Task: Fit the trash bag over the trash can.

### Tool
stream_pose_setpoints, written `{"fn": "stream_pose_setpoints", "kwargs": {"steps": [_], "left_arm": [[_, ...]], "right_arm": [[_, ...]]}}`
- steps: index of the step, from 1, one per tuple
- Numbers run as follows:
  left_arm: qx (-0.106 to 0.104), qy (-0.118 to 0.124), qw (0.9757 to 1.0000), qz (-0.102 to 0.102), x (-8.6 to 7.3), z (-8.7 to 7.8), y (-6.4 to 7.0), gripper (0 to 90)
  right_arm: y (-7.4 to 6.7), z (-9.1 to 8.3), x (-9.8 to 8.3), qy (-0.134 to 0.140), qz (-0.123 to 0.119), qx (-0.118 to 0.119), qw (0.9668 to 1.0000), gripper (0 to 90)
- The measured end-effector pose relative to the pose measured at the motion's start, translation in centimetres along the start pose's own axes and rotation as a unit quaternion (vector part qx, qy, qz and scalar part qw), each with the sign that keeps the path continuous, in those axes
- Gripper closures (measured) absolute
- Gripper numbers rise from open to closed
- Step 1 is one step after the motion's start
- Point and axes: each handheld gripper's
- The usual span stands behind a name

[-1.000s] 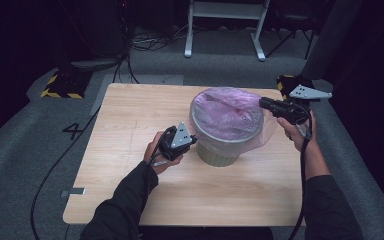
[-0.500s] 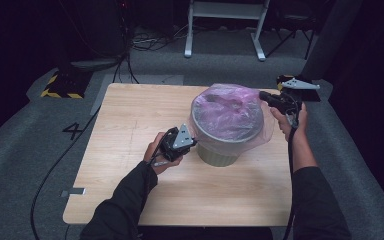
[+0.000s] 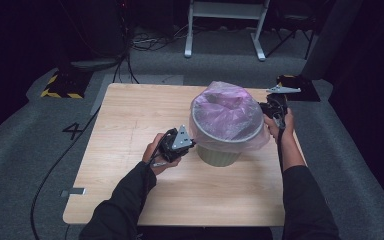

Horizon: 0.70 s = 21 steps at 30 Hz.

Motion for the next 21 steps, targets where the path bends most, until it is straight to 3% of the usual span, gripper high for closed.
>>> {"fn": "stream_pose_setpoints", "kwargs": {"steps": [4, 10, 11, 13, 15, 18, 20, 21], "left_arm": [[-0.004, -0.004, 1.0000, -0.002, -0.4, 0.1, 0.0, 90.0], [-0.006, -0.007, 1.0000, -0.003, -0.7, 0.6, 0.2, 90.0], [-0.006, -0.005, 1.0000, -0.001, -0.7, 0.6, 0.3, 90.0], [-0.002, 0.003, 1.0000, -0.001, -0.8, 0.3, 0.4, 90.0], [0.002, 0.011, 0.9999, -0.002, -0.7, -0.1, 0.5, 90.0], [0.003, 0.026, 0.9996, -0.013, -0.8, -0.8, 0.3, 90.0], [0.002, 0.029, 0.9995, -0.016, -0.9, -1.0, 0.2, 90.0], [0.002, 0.028, 0.9995, -0.016, -0.9, -1.0, 0.2, 90.0]], "right_arm": [[0.2, 0.5, -0.9, -0.012, 0.005, 0.008, 0.9999, 90.0], [0.5, 0.1, -1.7, -0.006, 0.009, 0.012, 0.9999, 87.1], [0.5, -0.1, -1.8, -0.004, 0.005, 0.011, 0.9999, 83.9], [0.6, -0.8, -1.8, 0.006, 0.002, 0.003, 1.0000, 67.8], [0.7, -1.9, -1.8, 0.020, -0.001, 0.010, 0.9998, 56.8], [0.9, -3.9, -1.7, 0.031, -0.025, 0.004, 0.9992, 46.7], [0.9, -5.4, -1.8, 0.042, -0.041, 0.018, 0.9981, 42.9], [0.9, -6.2, -1.8, 0.042, -0.056, 0.005, 0.9975, 41.0]]}}
Point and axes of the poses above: each handheld gripper's, and its own axes: z roughly forward along the jaws, x roughly out of its top, y roughly to its right, and after that the axes turned 5 degrees about -x, right-handed
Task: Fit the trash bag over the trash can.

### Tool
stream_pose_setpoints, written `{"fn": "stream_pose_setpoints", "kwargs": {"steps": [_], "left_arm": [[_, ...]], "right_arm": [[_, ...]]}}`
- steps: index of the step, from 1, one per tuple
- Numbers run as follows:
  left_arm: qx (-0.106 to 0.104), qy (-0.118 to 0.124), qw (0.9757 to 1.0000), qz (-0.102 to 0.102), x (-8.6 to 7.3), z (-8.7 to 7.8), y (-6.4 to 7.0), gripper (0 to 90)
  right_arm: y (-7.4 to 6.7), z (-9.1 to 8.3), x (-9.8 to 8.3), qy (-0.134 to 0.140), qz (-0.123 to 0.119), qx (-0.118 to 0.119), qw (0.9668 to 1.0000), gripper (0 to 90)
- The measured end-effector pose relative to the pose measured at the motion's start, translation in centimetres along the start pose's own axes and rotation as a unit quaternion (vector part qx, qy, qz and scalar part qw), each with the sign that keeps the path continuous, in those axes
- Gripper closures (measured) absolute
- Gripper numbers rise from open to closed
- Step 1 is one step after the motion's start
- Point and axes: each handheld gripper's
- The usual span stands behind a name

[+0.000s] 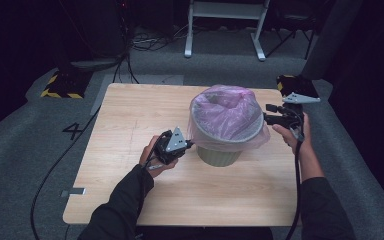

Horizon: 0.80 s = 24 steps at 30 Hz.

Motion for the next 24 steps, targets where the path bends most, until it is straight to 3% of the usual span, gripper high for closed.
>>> {"fn": "stream_pose_setpoints", "kwargs": {"steps": [1, 5, 8, 10, 12, 14, 18, 20, 24], "left_arm": [[0.001, -0.001, 1.0000, 0.000, 0.0, 0.0, 0.0, 90.0], [0.000, -0.001, 1.0000, -0.002, 0.0, 0.0, 0.0, 90.0], [0.003, -0.003, 1.0000, -0.003, 0.0, 0.1, -0.1, 90.0], [0.000, 0.000, 1.0000, -0.009, -0.1, 0.2, -0.2, 90.0], [0.003, -0.001, 1.0000, -0.009, -0.1, 0.2, -0.3, 90.0], [-0.001, -0.002, 0.9999, -0.011, -0.1, 0.3, -0.3, 90.0], [0.001, -0.009, 0.9999, -0.010, -0.2, 0.7, -0.3, 90.0], [0.000, -0.013, 0.9998, -0.012, -0.4, 0.9, -0.4, 90.0], [-0.002, -0.026, 0.9995, -0.017, -1.1, 1.5, -0.6, 90.0]], "right_arm": [[-0.1, -0.7, 0.0, 0.000, -0.018, -0.012, 0.9998, 37.4], [0.0, -3.2, -0.4, 0.013, -0.035, 0.006, 0.9993, 30.0], [-1.1, -5.2, -1.0, 0.041, -0.058, 0.057, 0.9958, 28.1], [-2.3, -6.1, -1.8, 0.058, -0.080, 0.096, 0.9904, 27.5], [-3.9, -6.4, -2.6, 0.056, -0.110, 0.113, 0.9859, 27.7], [-5.1, -6.2, -3.3, 0.058, -0.127, 0.113, 0.9838, 35.4], [-7.0, -5.3, -4.4, 0.039, -0.165, 0.114, 0.9790, 72.1], [-7.3, -4.9, -4.8, 0.029, -0.174, 0.102, 0.9790, 87.6], [-7.2, -4.2, -6.1, 0.000, -0.170, 0.116, 0.9785, 90.0]]}}
Point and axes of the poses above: each handheld gripper's, and its own axes: z roughly forward along the jaws, x roughly out of its top, y roughly to its right, and after that the axes turned 5 degrees about -x, right-handed
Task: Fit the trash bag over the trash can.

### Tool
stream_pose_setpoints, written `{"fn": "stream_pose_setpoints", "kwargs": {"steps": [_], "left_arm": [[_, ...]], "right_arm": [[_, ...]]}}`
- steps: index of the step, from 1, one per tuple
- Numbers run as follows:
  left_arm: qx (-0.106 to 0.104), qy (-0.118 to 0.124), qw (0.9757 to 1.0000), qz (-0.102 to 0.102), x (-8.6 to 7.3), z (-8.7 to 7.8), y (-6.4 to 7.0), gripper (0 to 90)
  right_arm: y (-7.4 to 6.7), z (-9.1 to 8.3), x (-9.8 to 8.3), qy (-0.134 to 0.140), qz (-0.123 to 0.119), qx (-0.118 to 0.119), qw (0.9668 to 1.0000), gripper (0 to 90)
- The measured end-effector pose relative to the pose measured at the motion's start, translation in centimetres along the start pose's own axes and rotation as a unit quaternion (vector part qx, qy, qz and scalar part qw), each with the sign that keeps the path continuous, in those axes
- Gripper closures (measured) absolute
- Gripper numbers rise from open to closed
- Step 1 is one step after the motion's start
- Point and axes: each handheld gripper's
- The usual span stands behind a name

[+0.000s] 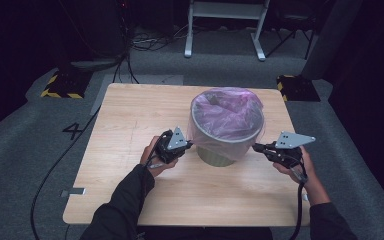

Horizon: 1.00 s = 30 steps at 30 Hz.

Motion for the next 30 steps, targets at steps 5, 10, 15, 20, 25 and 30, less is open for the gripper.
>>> {"fn": "stream_pose_setpoints", "kwargs": {"steps": [5, 10, 15, 20, 25, 30], "left_arm": [[0.002, -0.016, 0.9998, -0.012, -0.9, 0.8, -0.4, 90.0], [0.014, 0.005, 0.9991, -0.040, -1.2, 0.5, -0.8, 74.9], [0.019, 0.000, 0.9980, -0.061, -1.9, -1.2, -0.5, 38.1], [-0.002, -0.017, 0.9964, -0.083, -3.3, -3.2, 0.2, 16.6], [-0.006, -0.040, 0.9945, -0.096, -5.2, -4.1, 1.2, 15.5], [-0.010, -0.060, 0.9937, -0.094, -6.9, -4.1, 2.7, 15.5]], "right_arm": [[0.2, 0.9, -1.0, -0.029, 0.012, 0.007, 0.9995, 90.0], [0.7, 1.5, -2.0, -0.046, 0.029, 0.003, 0.9985, 76.1], [1.3, -1.4, -1.9, 0.011, 0.073, 0.009, 0.9972, 40.2], [1.1, -6.1, 0.2, 0.068, 0.070, -0.006, 0.9952, 25.9], [1.8, -9.0, 4.7, 0.108, 0.066, -0.030, 0.9915, 27.9], [2.4, -7.6, 9.3, 0.093, 0.057, -0.035, 0.9934, 29.4]]}}
Point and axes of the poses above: each handheld gripper's, and its own axes: z roughly forward along the jaws, x roughly out of its top, y roughly to its right, and after that the axes turned 5 degrees about -x, right-handed
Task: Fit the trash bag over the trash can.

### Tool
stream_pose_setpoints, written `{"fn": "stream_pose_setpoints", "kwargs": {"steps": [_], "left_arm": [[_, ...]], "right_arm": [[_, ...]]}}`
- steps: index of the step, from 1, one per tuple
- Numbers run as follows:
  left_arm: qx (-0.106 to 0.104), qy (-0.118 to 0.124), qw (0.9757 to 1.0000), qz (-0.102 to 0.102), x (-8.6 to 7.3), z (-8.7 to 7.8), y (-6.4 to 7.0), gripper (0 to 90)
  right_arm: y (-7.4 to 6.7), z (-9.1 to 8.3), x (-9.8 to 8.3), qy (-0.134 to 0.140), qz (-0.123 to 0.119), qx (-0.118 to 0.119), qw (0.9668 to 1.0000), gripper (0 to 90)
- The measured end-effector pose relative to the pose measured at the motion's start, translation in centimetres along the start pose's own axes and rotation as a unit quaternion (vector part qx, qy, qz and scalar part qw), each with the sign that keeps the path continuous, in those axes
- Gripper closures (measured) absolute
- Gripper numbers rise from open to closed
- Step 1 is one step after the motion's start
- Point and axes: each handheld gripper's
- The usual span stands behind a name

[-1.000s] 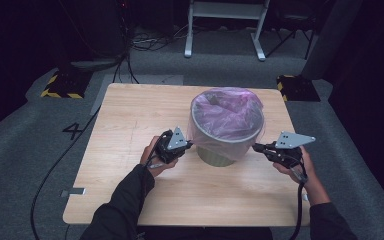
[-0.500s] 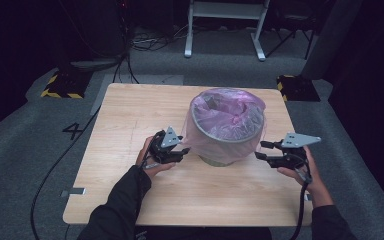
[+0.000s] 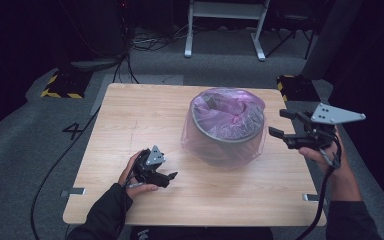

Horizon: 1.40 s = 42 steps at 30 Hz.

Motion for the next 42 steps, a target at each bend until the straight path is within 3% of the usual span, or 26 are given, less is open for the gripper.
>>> {"fn": "stream_pose_setpoints", "kwargs": {"steps": [7, 11, 14, 20, 23, 28, 31, 33, 35, 39, 42], "left_arm": [[-0.013, -0.025, 0.9996, 0.003, -1.1, 0.5, 0.7, 15.6], [-0.015, -0.029, 0.9994, -0.007, -1.5, 0.7, 0.7, 15.5], [-0.017, -0.041, 0.9990, -0.003, -1.9, 1.0, 0.8, 15.6], [-0.028, -0.033, 0.9991, -0.008, -2.5, 0.9, 0.6, 15.1], [-0.032, -0.030, 0.9990, -0.008, -2.7, 0.9, 0.5, 14.8], [-0.036, -0.030, 0.9989, -0.007, -2.7, 0.9, 0.5, 14.7], [-0.036, -0.031, 0.9988, -0.006, -2.7, 0.9, 0.5, 14.7], [-0.036, -0.031, 0.9988, -0.006, -2.7, 0.9, 0.5, 14.6], [-0.036, -0.031, 0.9989, -0.006, -2.7, 0.9, 0.5, 14.6], [-0.036, -0.031, 0.9989, -0.006, -2.7, 0.9, 0.5, 14.6], [-0.036, -0.031, 0.9989, -0.006, -2.7, 0.9, 0.5, 14.6]], "right_arm": [[0.2, 4.9, 2.1, -0.041, 0.005, -0.008, 0.9991, 32.0], [0.0, 8.2, 2.0, -0.102, 0.001, -0.013, 0.9947, 32.0], [0.0, 10.0, 1.5, -0.141, 0.006, -0.018, 0.9898, 32.3], [-0.1, 11.8, 1.0, -0.190, 0.002, -0.016, 0.9817, 30.2], [-0.4, 12.6, 0.9, -0.223, -0.010, -0.013, 0.9748, 27.5], [-0.2, 12.9, 0.9, -0.235, 0.004, -0.007, 0.9720, 25.9], [-0.1, 12.8, 0.8, -0.234, 0.011, -0.006, 0.9721, 24.8], [-0.2, 12.4, 0.8, -0.221, 0.008, -0.015, 0.9752, 24.5], [0.0, 11.5, 0.8, -0.195, 0.022, -0.011, 0.9804, 24.3], [-0.1, 8.9, 0.8, -0.151, 0.018, -0.012, 0.9883, 21.9], [-0.1, 6.8, 0.5, -0.113, 0.030, -0.017, 0.9930, 20.8]]}}
Point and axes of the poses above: each handheld gripper's, and its own axes: z roughly forward along the jaws, x roughly out of its top, y roughly to its right, and after that the axes turned 5 degrees about -x, right-handed
